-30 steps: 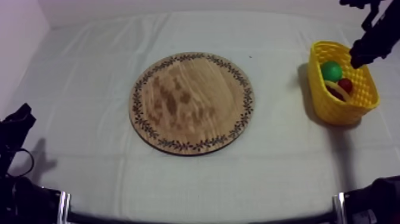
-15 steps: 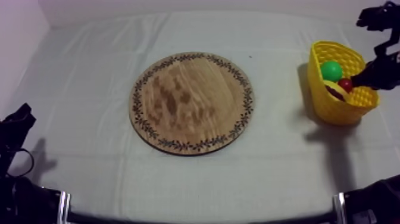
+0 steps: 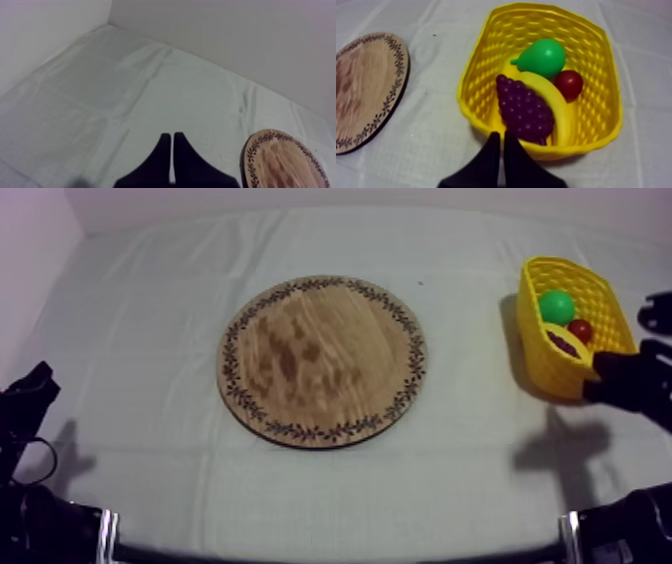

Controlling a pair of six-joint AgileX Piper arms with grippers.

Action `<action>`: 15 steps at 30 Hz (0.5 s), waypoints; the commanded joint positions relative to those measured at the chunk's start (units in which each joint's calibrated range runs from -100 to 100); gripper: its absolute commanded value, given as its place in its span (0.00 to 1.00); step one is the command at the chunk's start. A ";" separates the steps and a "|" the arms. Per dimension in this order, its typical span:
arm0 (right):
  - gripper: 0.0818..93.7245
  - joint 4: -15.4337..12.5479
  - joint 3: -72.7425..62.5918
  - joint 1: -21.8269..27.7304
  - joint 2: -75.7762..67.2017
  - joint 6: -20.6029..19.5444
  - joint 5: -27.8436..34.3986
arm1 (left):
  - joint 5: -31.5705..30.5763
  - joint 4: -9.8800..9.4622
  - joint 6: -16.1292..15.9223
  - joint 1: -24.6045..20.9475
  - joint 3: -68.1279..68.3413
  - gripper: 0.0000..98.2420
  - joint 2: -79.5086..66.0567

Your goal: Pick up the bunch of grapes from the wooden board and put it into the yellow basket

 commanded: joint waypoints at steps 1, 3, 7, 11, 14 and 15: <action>0.00 0.89 3.58 -0.27 -9.40 -5.20 6.82 | 0.03 0.01 -0.03 -0.03 0.04 0.00 0.03; 0.00 1.47 3.41 -0.41 -14.02 -7.57 10.84 | 0.03 0.01 -0.02 -0.04 0.04 0.00 0.03; 0.00 3.12 4.10 -0.45 -21.29 -6.46 12.44 | 0.03 0.01 -0.01 -0.05 0.04 0.00 0.03; 0.00 4.70 4.77 -1.06 -25.99 0.09 12.13 | 0.03 0.01 -0.01 -0.05 0.04 0.00 0.03; 0.00 5.04 4.91 -1.49 -27.23 3.43 12.16 | 0.03 0.01 -0.01 -0.05 0.04 0.00 0.03; 0.00 5.09 4.94 -1.54 -27.42 3.78 12.16 | 0.03 0.01 -0.01 -0.05 0.04 0.00 0.03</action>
